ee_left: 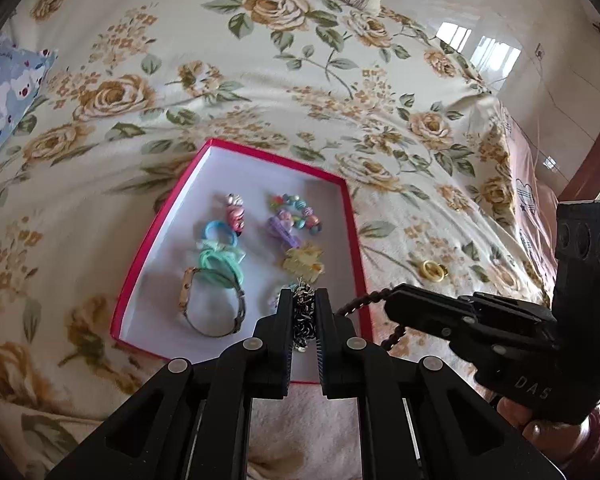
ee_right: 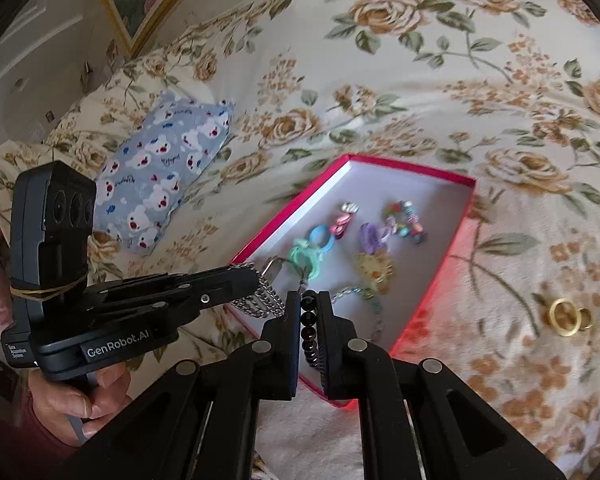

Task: Organize jewelry
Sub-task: 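Carry the chain with the left tool while the right tool carries the black bracelet into the box, then open the left tool to drop the chain while the right tool releases the black bracelet in the box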

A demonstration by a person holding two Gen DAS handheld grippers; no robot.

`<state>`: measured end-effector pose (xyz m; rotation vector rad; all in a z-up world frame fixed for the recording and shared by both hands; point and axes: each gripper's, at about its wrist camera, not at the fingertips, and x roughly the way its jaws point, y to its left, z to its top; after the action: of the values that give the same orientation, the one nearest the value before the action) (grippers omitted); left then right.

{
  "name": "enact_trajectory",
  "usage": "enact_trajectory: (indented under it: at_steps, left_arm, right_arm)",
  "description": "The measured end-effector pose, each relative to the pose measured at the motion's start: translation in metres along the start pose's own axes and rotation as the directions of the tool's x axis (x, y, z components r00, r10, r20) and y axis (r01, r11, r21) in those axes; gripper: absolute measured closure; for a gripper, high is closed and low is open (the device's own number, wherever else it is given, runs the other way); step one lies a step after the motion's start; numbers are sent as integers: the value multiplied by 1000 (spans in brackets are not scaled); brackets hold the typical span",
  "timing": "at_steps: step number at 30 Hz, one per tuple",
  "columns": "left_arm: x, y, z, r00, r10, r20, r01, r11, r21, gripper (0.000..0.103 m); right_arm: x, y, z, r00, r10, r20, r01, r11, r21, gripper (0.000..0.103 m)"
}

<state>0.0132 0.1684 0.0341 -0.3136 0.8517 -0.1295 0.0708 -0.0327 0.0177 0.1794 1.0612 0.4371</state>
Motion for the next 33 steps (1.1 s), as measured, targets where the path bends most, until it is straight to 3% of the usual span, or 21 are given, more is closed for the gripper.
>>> enact_trajectory:
  at_steps: [7,19,33]
  left_arm:
    - [13,19,-3,999,34,-29,-35,999,-35,95]
    - [41,45,-10,986,135,-94,-144,985,-91,95]
    - [52,46,-7,982,151,-114,-160,984,-81,94]
  right_arm:
    - [29,-8,-6,998,-9,-61,10,1000,13,96]
    - [51,-32,-8,991,-98,-96,98,995,2,96]
    - [72,-39,-10,980,-140,-141,136,990,-34,96]
